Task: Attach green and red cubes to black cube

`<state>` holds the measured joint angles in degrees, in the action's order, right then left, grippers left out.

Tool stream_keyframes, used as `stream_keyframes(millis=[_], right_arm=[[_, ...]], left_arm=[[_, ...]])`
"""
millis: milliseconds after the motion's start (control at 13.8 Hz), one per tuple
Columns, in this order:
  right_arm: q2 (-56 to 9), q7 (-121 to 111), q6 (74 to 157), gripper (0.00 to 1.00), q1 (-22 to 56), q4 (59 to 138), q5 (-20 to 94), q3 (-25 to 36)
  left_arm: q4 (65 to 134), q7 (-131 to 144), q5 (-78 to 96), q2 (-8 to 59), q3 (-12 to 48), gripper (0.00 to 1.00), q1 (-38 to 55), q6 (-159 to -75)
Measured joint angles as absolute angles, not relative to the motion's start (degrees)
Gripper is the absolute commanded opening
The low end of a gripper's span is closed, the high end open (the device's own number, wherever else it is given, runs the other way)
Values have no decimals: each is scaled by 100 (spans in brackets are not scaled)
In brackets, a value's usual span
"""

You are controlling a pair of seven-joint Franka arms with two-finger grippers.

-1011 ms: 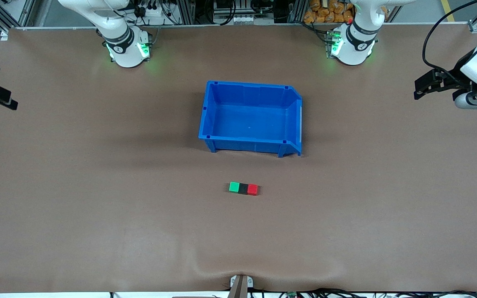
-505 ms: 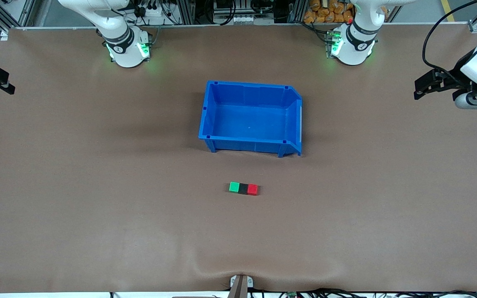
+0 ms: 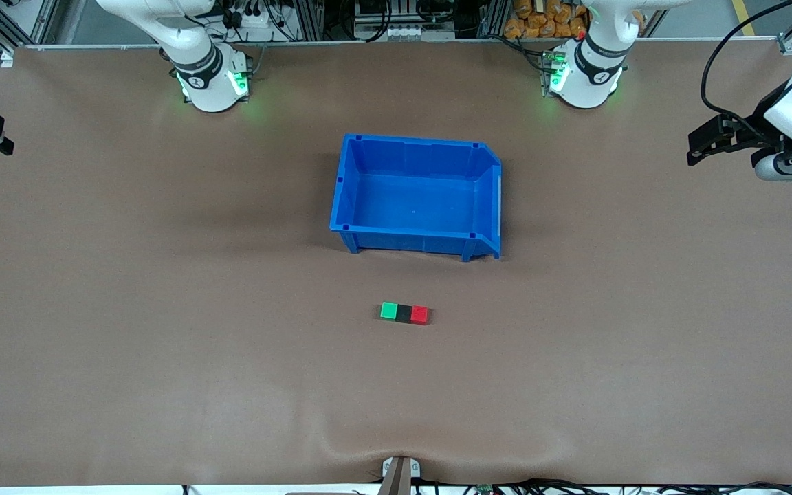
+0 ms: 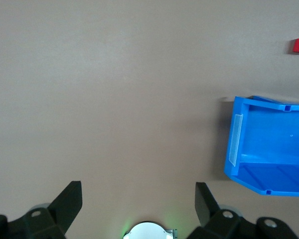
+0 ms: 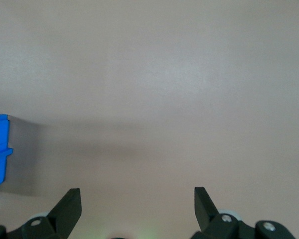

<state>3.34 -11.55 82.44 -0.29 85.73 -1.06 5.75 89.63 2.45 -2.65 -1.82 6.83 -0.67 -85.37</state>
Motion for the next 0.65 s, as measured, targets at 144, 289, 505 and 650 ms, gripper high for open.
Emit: stream_keyframes(millis=[144,289,505,650], right_arm=[[334,-1154,8244,100,-24,8566,-104,567],[334,-1135,8244,100,-6,8565,-104,541],[334,-1076,8244,100,1,8565,-104,511],[334,-1074,8244,100,2,8565,-104,507]], left_arm=[[8963,245,-265,-182,684,100,-67,-8537],[8963,245,-265,-182,686,100,-67,-8537],[8963,245,-265,-182,687,100,-67,-8537],[8963,245,-265,-182,687,100,-67,-8537]])
